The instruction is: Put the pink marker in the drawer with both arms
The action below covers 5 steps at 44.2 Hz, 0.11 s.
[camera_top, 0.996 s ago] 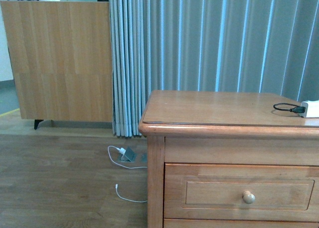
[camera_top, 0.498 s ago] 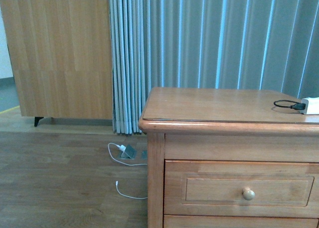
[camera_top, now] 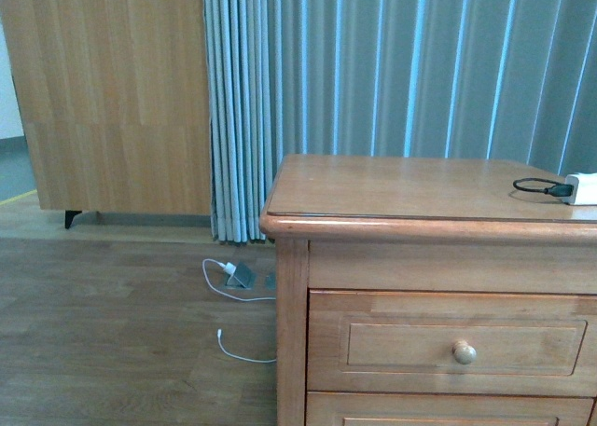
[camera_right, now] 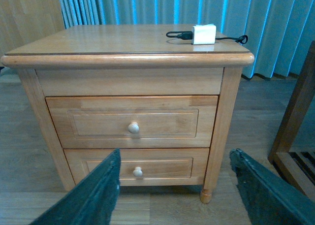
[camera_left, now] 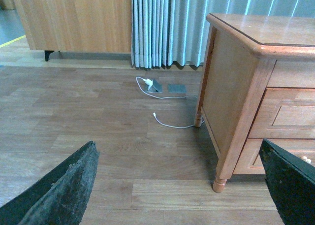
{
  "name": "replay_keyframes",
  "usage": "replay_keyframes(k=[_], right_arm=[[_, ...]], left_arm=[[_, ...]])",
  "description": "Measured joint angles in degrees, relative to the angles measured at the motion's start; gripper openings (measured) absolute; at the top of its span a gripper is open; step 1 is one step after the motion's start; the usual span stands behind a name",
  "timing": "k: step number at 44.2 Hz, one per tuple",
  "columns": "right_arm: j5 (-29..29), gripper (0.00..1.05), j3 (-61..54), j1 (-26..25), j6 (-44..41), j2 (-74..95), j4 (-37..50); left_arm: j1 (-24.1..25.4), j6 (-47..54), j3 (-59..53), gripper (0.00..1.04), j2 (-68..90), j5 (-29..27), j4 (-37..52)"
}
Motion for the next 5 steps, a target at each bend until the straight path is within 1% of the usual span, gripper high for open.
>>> replay_keyframes(k=[5], right_arm=[[0.00,0.89,0.00,0.00,0.00,0.00,0.00]], left_arm=[[0.00,0.00,0.00,0.99,0.00,0.00,0.00]])
